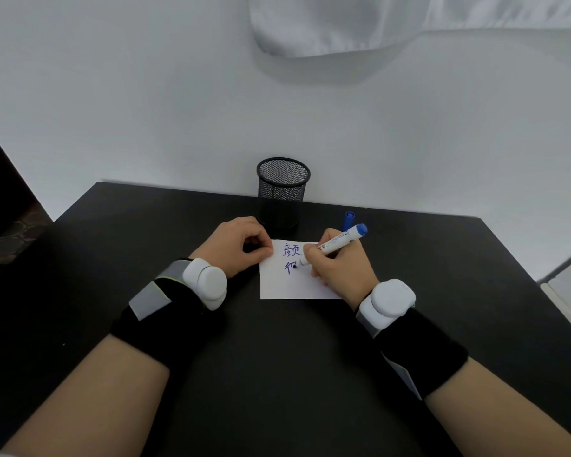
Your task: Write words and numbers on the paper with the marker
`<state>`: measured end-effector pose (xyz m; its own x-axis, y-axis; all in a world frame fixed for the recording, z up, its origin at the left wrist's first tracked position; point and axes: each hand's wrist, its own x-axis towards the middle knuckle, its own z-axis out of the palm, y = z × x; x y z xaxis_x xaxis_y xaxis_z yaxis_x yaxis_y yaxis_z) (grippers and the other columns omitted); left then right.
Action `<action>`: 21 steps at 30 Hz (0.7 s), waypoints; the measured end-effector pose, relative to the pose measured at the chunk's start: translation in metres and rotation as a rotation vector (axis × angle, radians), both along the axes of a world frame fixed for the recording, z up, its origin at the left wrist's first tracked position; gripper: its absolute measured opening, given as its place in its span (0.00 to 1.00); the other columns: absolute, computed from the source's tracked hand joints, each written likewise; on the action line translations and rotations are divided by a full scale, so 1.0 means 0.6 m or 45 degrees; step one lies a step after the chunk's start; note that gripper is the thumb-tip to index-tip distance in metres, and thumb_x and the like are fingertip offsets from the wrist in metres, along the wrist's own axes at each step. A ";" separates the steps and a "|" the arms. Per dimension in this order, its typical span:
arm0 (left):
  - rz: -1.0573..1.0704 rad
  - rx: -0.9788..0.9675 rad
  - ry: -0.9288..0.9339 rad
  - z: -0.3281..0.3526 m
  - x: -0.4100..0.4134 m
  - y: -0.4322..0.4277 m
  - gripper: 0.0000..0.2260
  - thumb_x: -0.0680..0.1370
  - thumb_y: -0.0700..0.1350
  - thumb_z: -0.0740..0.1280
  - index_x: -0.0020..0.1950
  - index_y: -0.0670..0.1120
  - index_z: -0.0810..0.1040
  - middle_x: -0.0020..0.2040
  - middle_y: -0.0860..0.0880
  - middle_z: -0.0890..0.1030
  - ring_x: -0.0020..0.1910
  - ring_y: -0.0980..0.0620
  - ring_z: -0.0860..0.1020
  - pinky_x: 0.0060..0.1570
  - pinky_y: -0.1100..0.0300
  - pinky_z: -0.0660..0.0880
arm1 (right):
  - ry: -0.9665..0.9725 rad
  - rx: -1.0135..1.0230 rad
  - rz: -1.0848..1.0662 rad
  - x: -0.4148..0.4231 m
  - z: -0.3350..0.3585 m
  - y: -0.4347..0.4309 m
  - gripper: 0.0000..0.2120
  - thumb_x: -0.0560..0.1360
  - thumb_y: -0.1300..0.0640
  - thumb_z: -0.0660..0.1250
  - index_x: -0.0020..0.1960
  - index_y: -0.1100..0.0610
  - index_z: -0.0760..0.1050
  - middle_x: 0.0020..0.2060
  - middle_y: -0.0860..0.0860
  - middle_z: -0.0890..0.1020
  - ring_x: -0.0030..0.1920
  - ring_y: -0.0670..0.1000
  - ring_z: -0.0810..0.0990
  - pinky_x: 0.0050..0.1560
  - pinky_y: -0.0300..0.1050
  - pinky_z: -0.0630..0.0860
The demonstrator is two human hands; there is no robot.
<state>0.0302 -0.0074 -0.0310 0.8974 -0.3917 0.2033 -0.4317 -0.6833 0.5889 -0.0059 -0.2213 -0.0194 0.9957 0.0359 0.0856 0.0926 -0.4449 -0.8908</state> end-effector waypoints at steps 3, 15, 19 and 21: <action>-0.001 -0.013 -0.010 -0.001 -0.001 0.000 0.03 0.74 0.45 0.70 0.46 0.49 0.81 0.48 0.54 0.78 0.47 0.57 0.76 0.51 0.65 0.74 | -0.006 0.026 0.008 0.000 -0.001 0.000 0.11 0.76 0.56 0.69 0.38 0.58 0.71 0.29 0.54 0.80 0.25 0.41 0.75 0.33 0.40 0.75; 0.000 -0.011 -0.007 0.001 -0.001 -0.001 0.03 0.74 0.45 0.71 0.47 0.49 0.81 0.48 0.53 0.78 0.47 0.56 0.76 0.52 0.64 0.74 | 0.000 -0.002 0.033 -0.002 0.001 0.002 0.11 0.75 0.57 0.68 0.37 0.59 0.71 0.29 0.55 0.79 0.24 0.41 0.74 0.32 0.40 0.73; 0.002 -0.023 -0.012 0.000 -0.002 -0.001 0.03 0.74 0.45 0.71 0.46 0.49 0.81 0.48 0.53 0.78 0.47 0.56 0.76 0.51 0.64 0.74 | 0.007 -0.013 0.050 -0.001 0.002 0.002 0.10 0.74 0.59 0.68 0.37 0.61 0.71 0.27 0.56 0.77 0.24 0.42 0.74 0.32 0.42 0.74; 0.003 -0.023 -0.017 0.000 -0.001 -0.001 0.02 0.74 0.45 0.71 0.46 0.49 0.81 0.48 0.53 0.78 0.47 0.56 0.76 0.51 0.64 0.74 | -0.009 -0.005 0.022 -0.001 0.001 0.002 0.10 0.75 0.59 0.68 0.37 0.61 0.71 0.27 0.55 0.77 0.24 0.42 0.74 0.32 0.42 0.73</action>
